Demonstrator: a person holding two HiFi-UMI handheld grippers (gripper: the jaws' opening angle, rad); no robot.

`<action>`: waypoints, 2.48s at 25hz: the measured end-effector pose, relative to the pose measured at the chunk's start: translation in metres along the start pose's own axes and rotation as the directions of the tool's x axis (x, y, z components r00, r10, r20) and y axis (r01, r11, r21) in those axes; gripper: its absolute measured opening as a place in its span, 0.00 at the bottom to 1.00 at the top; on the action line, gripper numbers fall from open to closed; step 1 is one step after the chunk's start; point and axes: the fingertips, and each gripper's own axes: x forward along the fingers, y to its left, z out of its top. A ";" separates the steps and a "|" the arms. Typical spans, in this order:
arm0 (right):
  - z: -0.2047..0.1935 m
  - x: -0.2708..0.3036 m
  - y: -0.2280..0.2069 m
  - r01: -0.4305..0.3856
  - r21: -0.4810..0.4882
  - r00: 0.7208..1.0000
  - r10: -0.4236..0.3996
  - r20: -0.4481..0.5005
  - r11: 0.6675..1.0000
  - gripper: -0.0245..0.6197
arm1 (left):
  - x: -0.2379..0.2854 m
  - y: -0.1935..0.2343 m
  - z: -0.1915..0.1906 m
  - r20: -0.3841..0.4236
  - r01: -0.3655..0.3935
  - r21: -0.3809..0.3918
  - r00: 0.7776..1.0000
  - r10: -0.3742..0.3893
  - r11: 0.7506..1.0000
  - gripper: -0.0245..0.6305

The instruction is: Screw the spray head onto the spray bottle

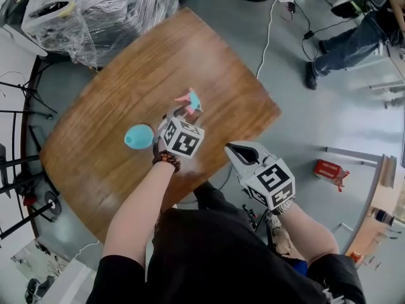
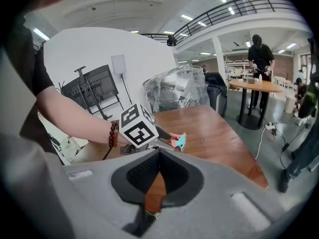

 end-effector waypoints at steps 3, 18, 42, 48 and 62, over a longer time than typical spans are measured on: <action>0.001 0.000 -0.005 -0.002 0.002 1.000 0.002 -0.001 1.000 0.02 | 0.009 0.003 -0.001 -0.018 0.002 -0.002 1.000 -0.002 1.000 0.44; 0.010 -0.002 -0.015 -0.019 -0.047 1.000 0.020 0.012 0.999 0.02 | 0.003 0.001 -0.001 -0.003 0.042 -0.021 0.999 -0.042 0.999 0.27; 0.067 -0.050 0.128 -0.323 -0.741 0.946 0.229 -0.230 0.589 0.35 | -0.258 -0.100 0.019 0.357 0.792 0.249 0.460 -0.813 0.557 0.27; 0.073 -0.050 0.185 -0.368 -0.786 0.926 0.269 -0.264 0.496 0.35 | -0.317 -0.102 0.004 0.364 0.866 0.315 0.267 -0.892 0.388 0.27; 0.071 -0.046 0.259 -0.351 -0.913 0.925 0.229 -0.304 0.206 0.23 | -0.377 -0.100 -0.031 0.318 0.905 0.361 0.108 -0.942 0.225 0.27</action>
